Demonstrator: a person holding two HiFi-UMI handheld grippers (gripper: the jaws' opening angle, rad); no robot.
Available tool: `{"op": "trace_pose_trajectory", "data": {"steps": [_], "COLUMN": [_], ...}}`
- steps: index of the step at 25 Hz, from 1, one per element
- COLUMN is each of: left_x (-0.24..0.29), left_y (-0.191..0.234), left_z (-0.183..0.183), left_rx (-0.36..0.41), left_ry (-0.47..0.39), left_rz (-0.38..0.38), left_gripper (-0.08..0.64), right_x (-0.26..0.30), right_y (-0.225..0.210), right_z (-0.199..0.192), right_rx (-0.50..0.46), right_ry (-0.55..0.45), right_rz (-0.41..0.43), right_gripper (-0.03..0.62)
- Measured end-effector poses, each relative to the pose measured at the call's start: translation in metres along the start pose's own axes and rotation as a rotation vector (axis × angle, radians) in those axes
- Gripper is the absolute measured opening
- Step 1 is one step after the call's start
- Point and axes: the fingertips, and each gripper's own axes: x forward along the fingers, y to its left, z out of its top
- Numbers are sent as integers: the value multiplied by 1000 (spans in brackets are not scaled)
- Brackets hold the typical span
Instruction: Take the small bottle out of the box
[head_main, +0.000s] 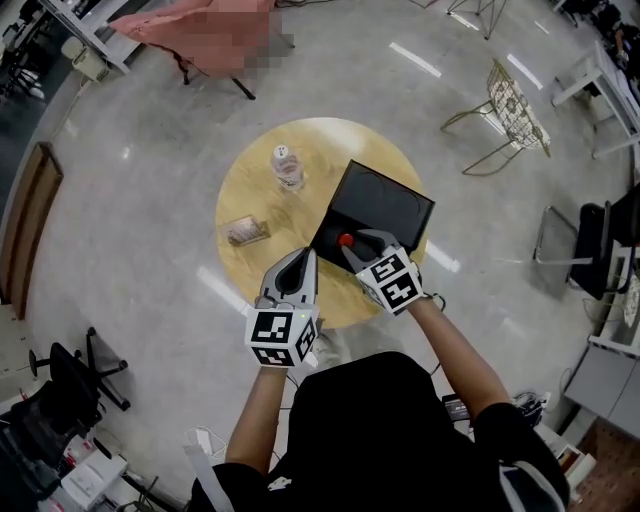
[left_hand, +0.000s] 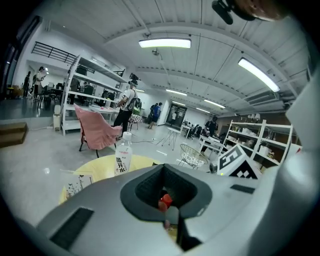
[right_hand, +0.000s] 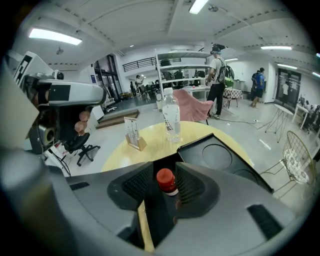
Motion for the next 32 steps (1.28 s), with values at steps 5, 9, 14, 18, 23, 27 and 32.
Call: {"op": "trace_pose_trajectory", "data": {"steps": [5, 9, 14, 18, 23, 27, 32], "left_x": [8, 14, 16, 18, 16, 14, 8], "left_y": [13, 18, 27, 26, 26, 27, 28], "left_z": [-14, -25, -33, -38, -42, -42, -43], "left_rx": [-22, -32, 7, 20, 20, 22, 23], "left_ry": [36, 65, 88, 100, 101, 102, 96], "left_rz": [23, 35, 60, 57, 63, 68, 71], "left_gripper": [8, 8, 8, 8, 8, 8, 8], "right_x": [24, 35, 44, 47, 49, 47, 44], "right_y": [-1, -2, -3, -3, -2, -2, 0], "right_z": [-16, -29, -31, -29, -30, -29, -29], "right_rx": [5, -15, -103, -103, -101, -127, -128], "right_ry": [57, 107, 143, 145, 156, 155, 149], "right_rz": [27, 30, 3, -7, -12, -25, -27], "right_gripper": [163, 173, 173, 173, 159, 141, 138]}}
